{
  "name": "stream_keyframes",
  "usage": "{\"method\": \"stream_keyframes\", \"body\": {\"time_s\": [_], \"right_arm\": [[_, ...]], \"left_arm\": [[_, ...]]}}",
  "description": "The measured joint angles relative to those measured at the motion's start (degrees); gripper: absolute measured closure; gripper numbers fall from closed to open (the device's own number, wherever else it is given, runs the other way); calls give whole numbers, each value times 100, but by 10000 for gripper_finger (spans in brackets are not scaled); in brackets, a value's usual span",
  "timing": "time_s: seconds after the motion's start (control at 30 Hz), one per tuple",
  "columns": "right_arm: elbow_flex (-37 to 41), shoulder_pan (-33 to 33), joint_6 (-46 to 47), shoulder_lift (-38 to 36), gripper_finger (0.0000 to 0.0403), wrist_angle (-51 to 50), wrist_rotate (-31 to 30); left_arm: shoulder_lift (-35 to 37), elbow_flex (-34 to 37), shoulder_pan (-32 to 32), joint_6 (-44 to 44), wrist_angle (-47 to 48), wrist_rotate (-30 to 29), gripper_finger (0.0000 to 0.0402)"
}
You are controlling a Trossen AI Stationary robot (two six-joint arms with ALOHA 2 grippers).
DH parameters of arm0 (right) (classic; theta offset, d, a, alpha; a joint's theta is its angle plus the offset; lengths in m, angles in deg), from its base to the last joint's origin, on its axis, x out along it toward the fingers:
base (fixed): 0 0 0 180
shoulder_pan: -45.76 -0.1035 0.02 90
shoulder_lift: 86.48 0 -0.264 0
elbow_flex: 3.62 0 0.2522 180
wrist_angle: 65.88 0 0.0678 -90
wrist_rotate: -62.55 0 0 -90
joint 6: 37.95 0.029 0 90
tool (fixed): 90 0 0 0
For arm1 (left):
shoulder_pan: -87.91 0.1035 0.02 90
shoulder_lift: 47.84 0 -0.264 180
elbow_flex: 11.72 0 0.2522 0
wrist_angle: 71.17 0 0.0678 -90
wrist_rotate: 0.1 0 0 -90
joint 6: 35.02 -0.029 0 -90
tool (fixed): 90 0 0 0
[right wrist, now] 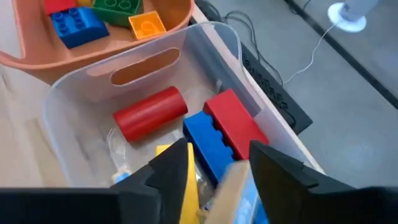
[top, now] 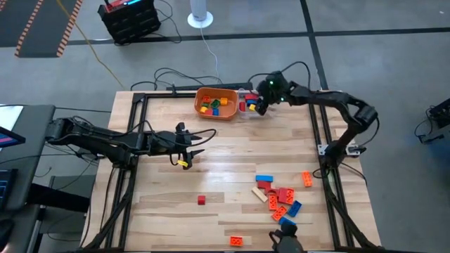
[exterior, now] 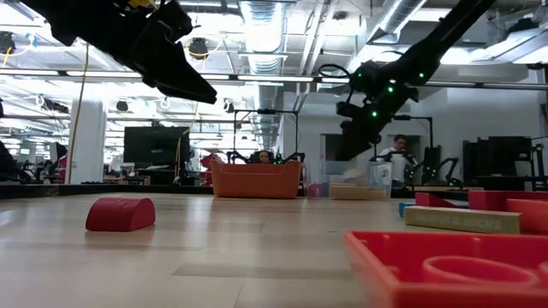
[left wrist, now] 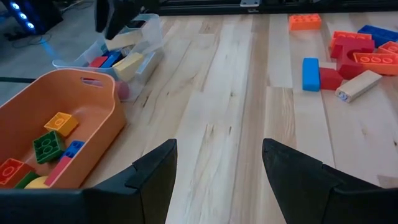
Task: Sort blocks by size
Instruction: Put the left red block into the transparent bin
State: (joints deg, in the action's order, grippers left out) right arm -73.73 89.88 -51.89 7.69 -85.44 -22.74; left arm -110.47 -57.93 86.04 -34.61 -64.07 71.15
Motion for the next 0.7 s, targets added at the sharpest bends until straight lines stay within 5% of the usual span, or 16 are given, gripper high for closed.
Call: {"method": "stream_keyframes", "body": {"time_s": [0.2,0.43,0.7], "right_arm": [[-347,-399,-267,-631,169,-763,-4],[379,-2091,179,-1612,169,-1033,170],[2186,-4244,1842,-2010,168,824,-147]], "left_arm": [[1,2,0,-20,2,1,171],[0,2,0,39,158,-1,171],[0,4,-131,169,165,0,171]]}}
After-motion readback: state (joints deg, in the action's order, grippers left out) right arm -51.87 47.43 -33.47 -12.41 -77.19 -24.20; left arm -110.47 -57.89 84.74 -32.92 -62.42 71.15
